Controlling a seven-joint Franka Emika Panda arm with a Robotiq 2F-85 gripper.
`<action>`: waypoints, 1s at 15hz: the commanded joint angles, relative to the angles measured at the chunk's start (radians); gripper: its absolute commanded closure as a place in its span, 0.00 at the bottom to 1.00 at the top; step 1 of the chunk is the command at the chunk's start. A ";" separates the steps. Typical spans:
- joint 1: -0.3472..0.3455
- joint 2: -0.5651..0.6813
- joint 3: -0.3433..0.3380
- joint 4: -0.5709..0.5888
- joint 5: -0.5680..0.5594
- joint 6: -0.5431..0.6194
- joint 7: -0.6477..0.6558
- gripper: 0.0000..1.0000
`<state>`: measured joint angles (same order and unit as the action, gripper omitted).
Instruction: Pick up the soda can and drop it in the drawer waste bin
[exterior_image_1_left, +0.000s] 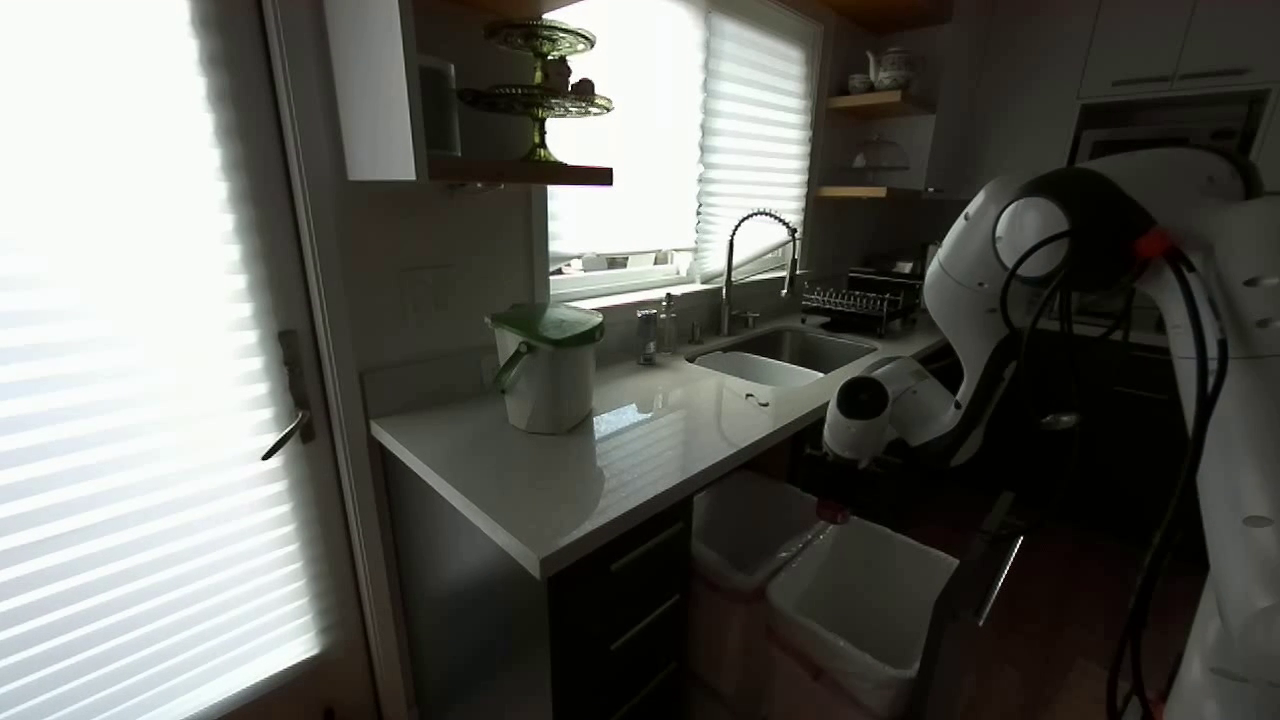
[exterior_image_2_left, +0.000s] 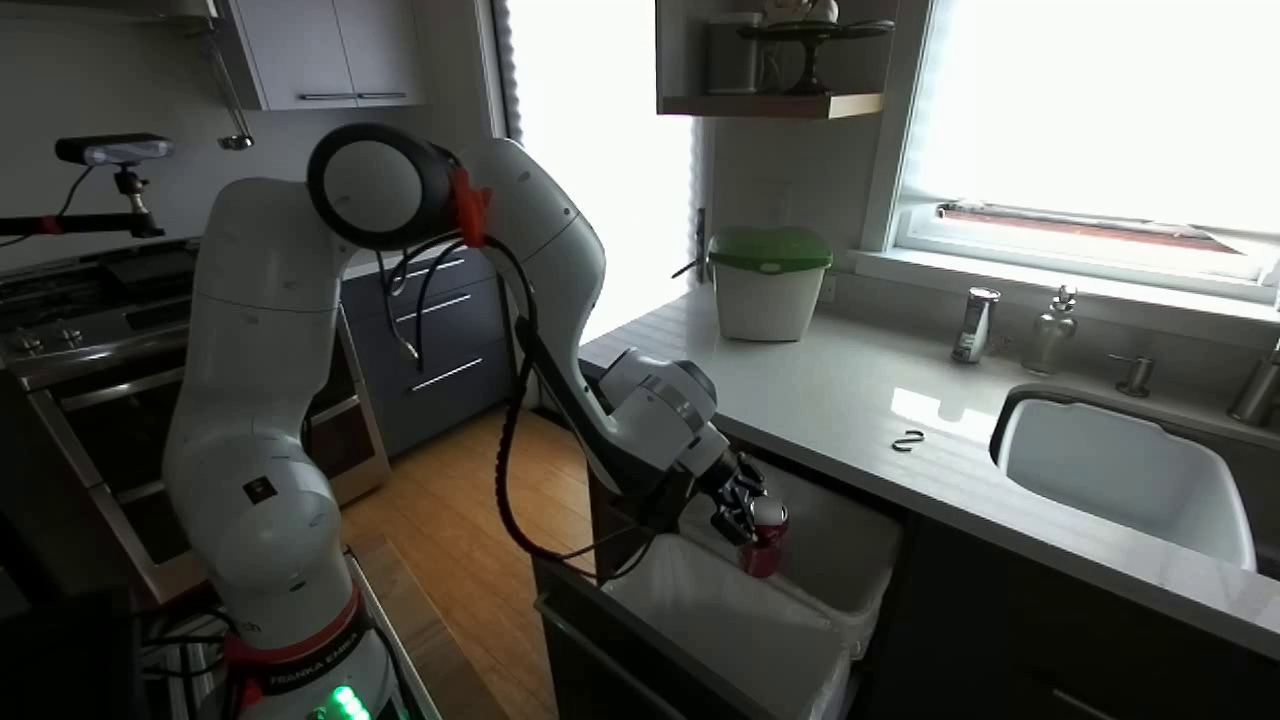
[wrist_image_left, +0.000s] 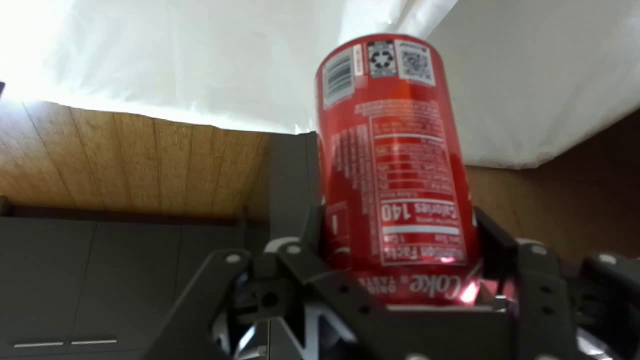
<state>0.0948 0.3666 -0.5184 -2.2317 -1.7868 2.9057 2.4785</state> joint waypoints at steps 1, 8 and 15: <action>-0.058 0.123 0.064 0.154 -0.245 0.042 0.271 0.56; -0.459 0.240 0.545 0.392 -0.437 -0.049 0.241 0.56; -0.732 0.397 0.813 0.424 -0.771 -0.129 0.350 0.56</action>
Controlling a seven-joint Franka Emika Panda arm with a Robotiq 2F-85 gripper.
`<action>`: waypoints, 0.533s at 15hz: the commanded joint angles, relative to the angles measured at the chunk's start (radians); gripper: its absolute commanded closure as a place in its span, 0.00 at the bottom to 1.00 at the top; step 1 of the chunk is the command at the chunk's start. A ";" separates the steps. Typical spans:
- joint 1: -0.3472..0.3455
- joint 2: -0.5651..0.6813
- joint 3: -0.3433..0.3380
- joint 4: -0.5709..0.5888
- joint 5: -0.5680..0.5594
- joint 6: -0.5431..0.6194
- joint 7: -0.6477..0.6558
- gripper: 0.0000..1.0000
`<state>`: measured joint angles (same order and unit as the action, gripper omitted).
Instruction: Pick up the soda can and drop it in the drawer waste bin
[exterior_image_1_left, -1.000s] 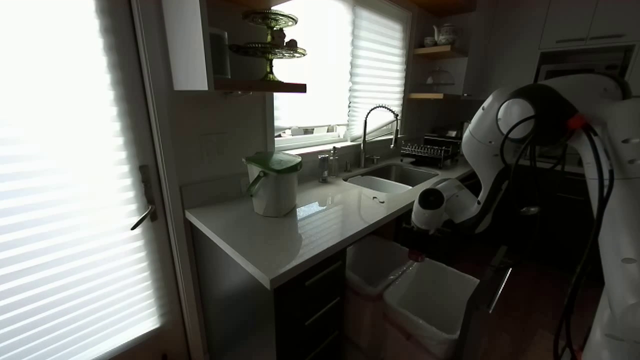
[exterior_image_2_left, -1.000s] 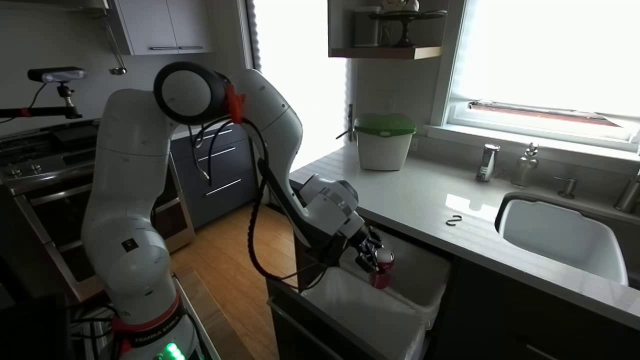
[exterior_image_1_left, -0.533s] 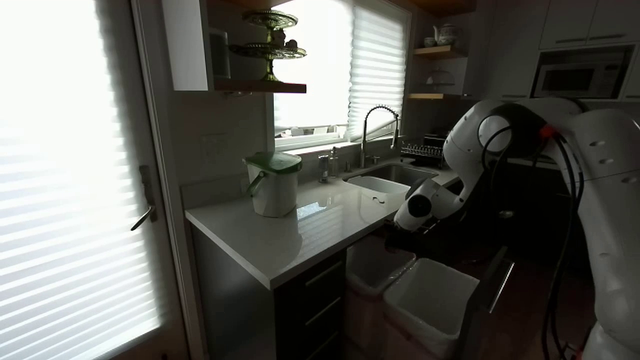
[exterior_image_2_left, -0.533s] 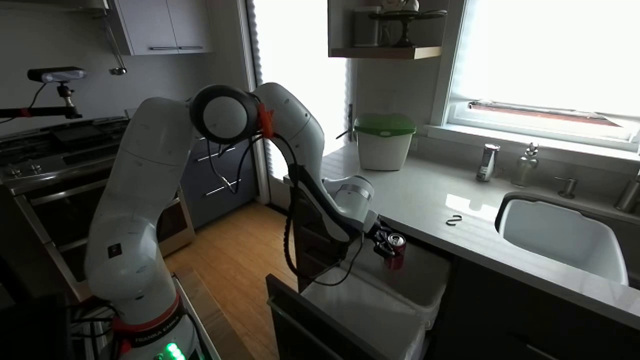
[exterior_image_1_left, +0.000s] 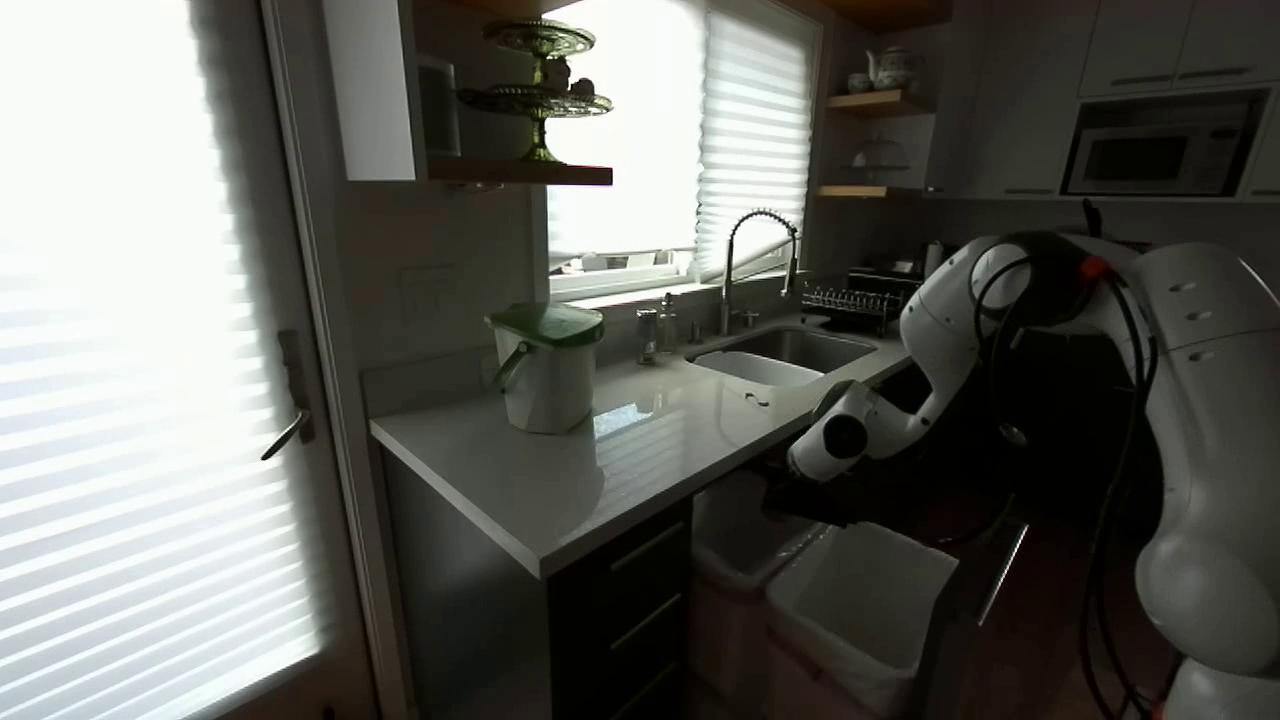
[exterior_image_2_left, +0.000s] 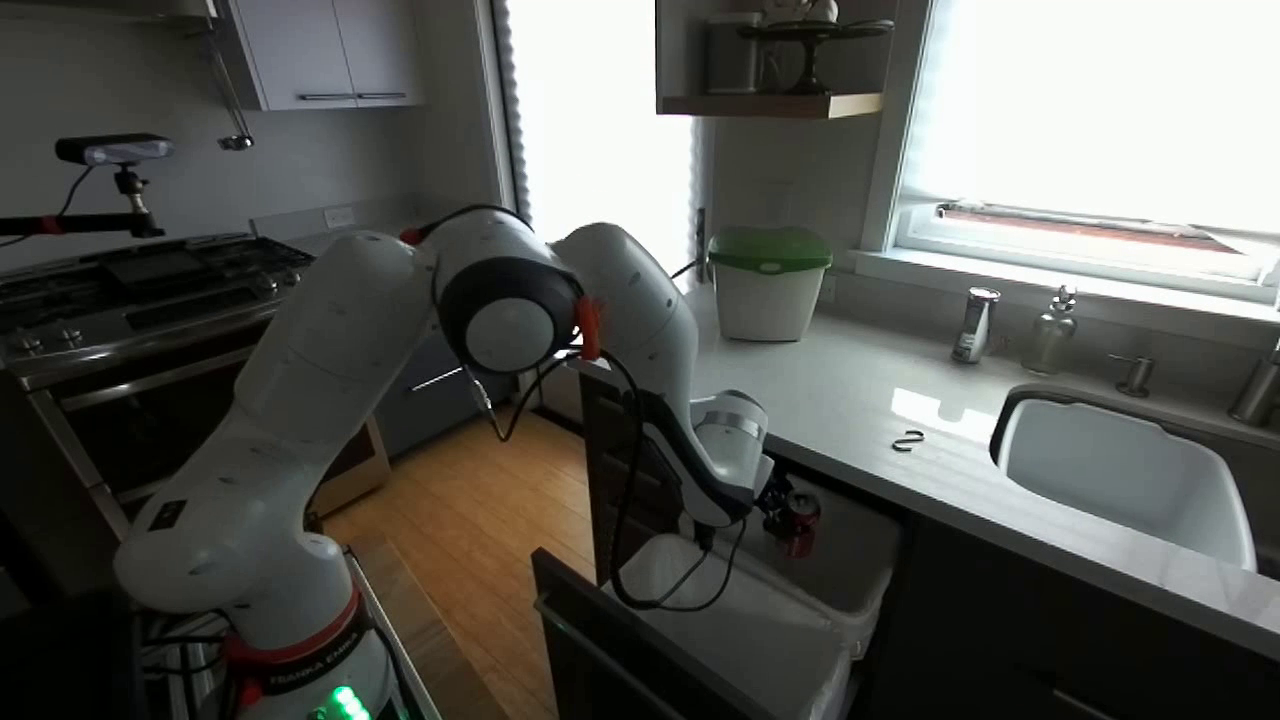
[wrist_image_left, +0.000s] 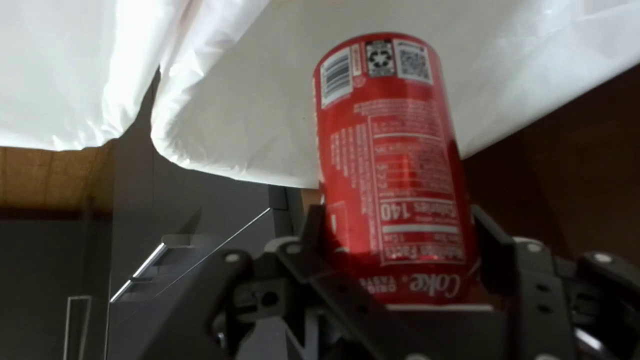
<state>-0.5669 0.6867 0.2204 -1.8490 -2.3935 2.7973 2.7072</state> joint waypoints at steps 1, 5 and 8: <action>-0.192 0.113 0.202 0.048 -0.147 -0.052 0.013 0.49; -0.228 0.151 0.260 0.078 -0.117 -0.028 -0.059 0.02; -0.256 0.146 0.302 0.073 -0.117 -0.005 -0.090 0.00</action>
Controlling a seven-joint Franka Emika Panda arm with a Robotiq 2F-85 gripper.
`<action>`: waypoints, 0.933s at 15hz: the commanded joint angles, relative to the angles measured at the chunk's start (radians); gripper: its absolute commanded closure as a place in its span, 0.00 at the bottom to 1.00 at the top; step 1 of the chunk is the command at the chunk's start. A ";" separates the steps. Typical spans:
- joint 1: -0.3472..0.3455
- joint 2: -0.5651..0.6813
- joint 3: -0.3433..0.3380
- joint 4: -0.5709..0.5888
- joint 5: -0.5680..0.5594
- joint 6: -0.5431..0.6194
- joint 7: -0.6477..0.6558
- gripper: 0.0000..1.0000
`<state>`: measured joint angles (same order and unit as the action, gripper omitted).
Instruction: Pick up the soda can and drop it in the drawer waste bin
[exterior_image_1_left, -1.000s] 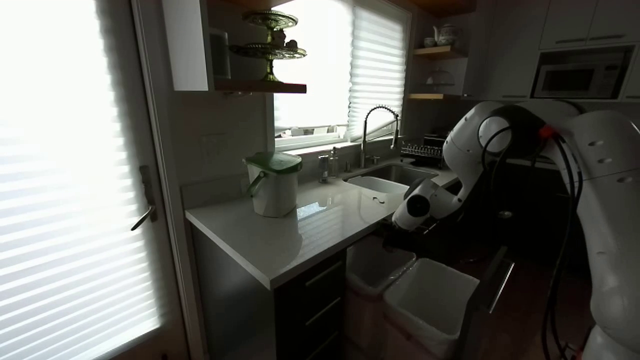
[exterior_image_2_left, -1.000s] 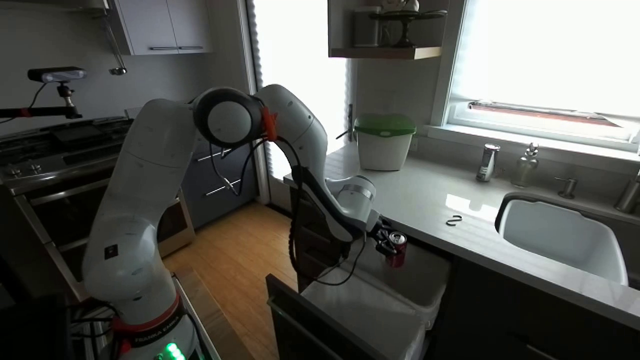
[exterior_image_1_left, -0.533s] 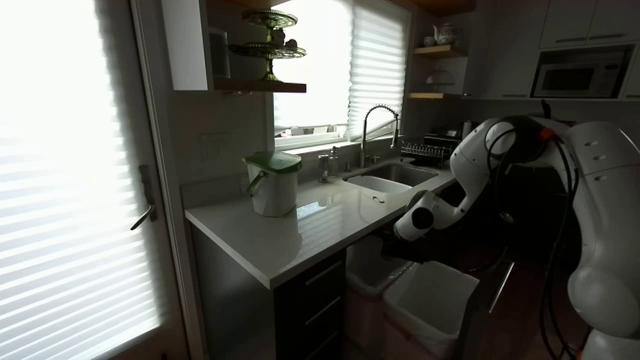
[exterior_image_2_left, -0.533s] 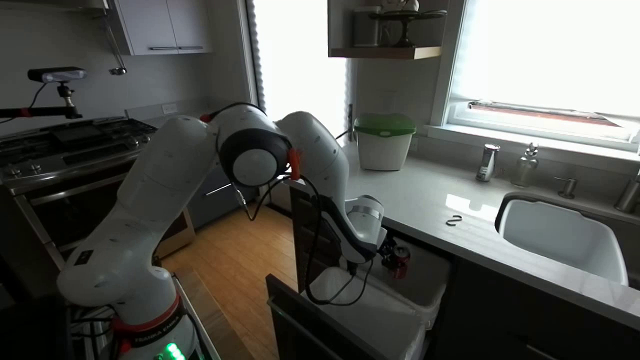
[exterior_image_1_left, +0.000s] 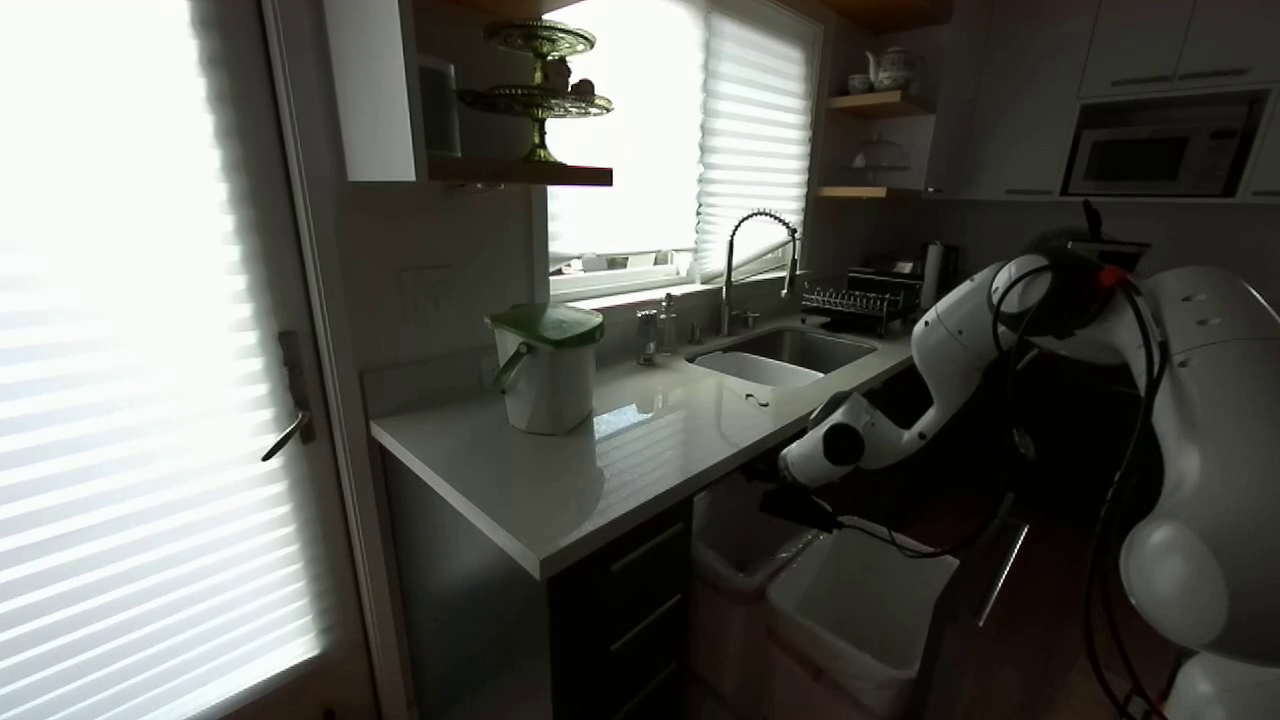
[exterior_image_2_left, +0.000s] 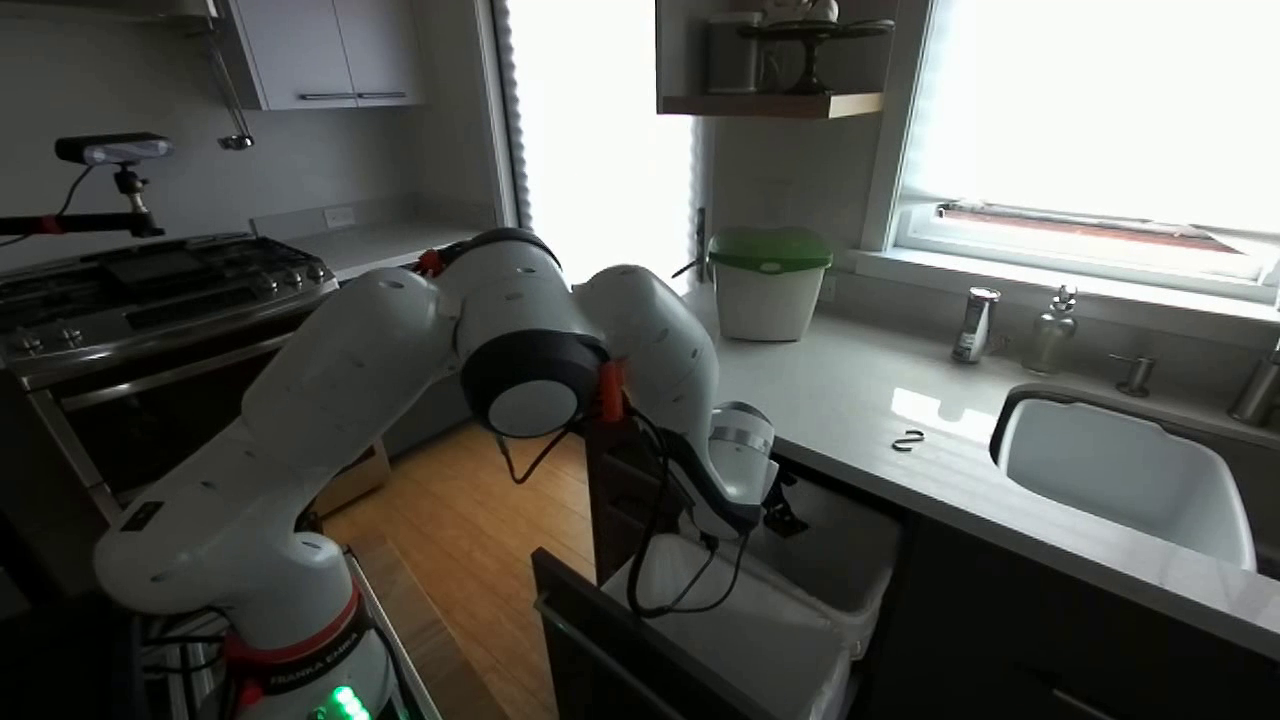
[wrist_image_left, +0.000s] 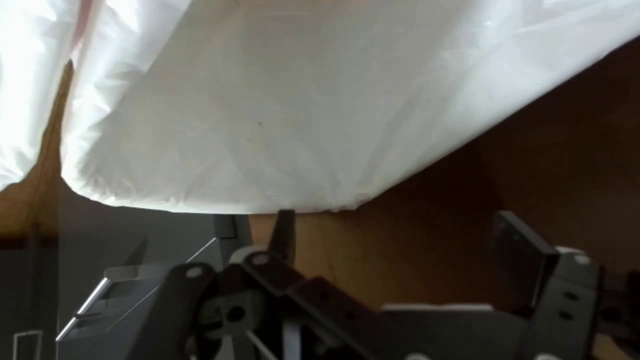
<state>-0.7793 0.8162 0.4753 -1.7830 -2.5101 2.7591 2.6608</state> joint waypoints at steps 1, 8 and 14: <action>-0.042 0.003 0.037 -0.013 0.000 0.042 -0.052 0.00; 0.098 -0.179 -0.200 -0.137 0.229 0.258 -0.224 0.00; 0.370 -0.341 -0.534 -0.331 0.668 0.389 -0.714 0.00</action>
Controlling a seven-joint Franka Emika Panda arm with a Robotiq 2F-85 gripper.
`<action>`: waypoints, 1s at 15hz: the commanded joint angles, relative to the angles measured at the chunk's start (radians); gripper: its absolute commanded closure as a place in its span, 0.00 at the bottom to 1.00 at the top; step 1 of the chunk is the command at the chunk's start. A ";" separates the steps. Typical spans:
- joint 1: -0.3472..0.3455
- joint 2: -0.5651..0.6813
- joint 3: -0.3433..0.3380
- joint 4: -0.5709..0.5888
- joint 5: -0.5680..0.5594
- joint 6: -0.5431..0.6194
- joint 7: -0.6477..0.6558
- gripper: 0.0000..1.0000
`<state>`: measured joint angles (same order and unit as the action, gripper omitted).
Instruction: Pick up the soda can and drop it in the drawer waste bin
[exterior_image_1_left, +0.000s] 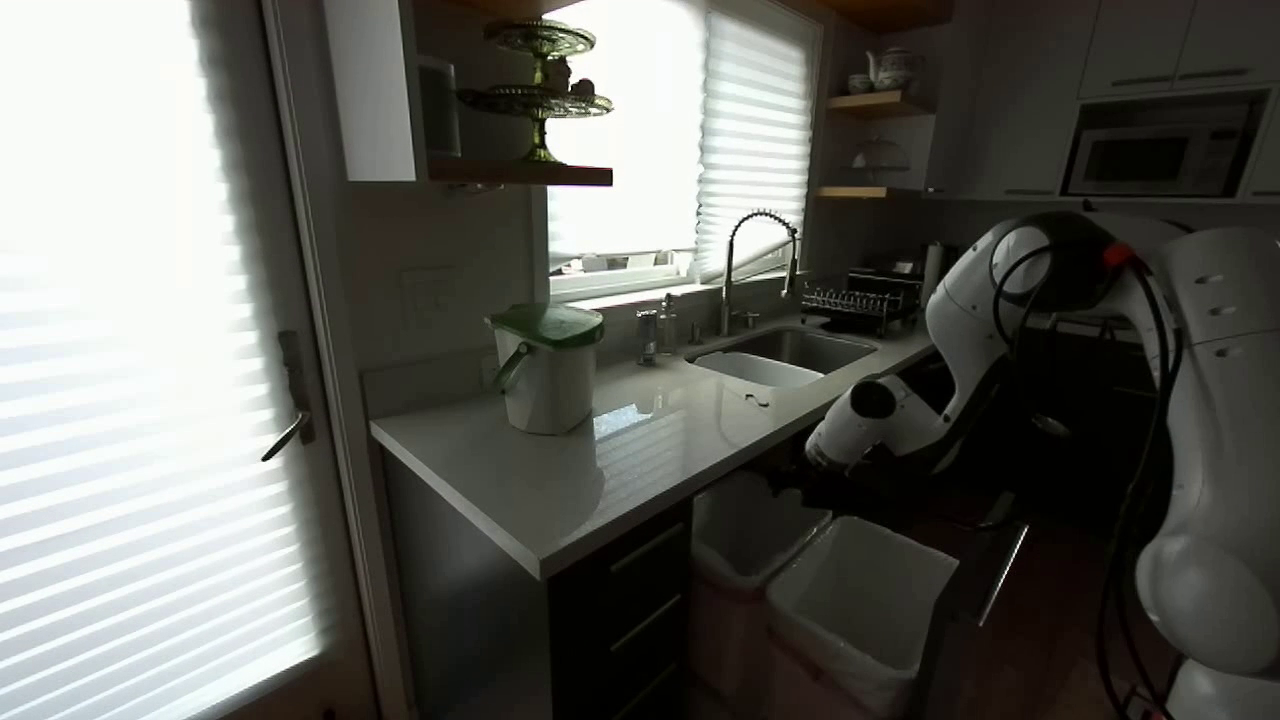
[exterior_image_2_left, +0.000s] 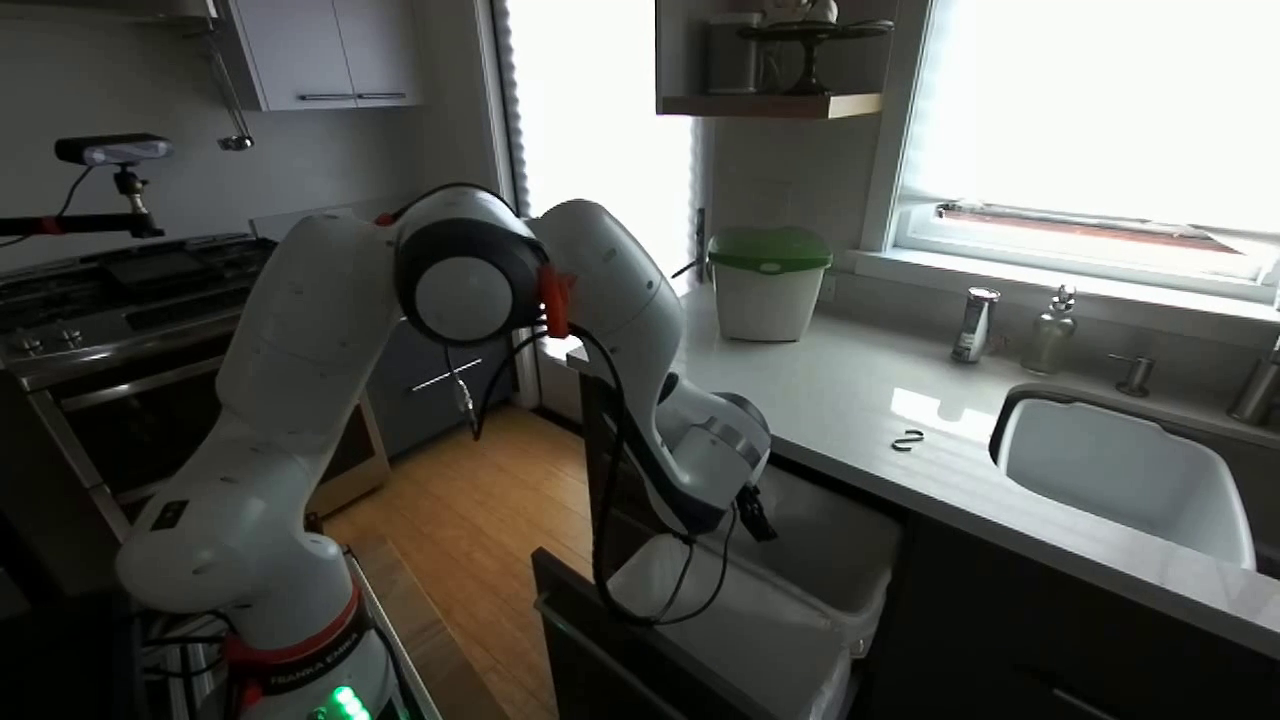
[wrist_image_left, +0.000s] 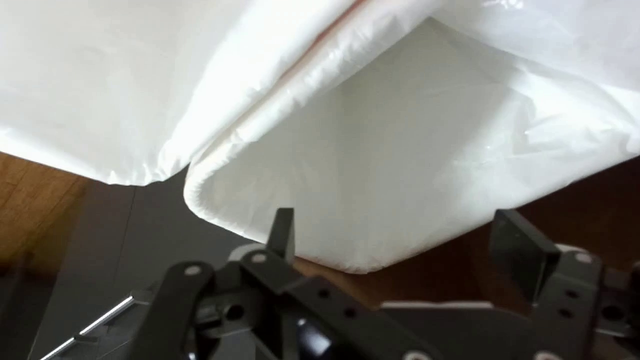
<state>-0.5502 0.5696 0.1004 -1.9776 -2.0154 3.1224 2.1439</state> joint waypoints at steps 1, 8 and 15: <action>0.203 -0.116 -0.224 -0.182 0.234 0.039 -0.279 0.00; 0.293 -0.166 -0.248 -0.306 0.604 -0.041 -0.819 0.00; 0.044 -0.204 0.121 -0.274 1.096 -0.297 -1.357 0.00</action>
<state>-0.3767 0.4015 0.0432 -2.2537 -1.1013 2.9573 0.9828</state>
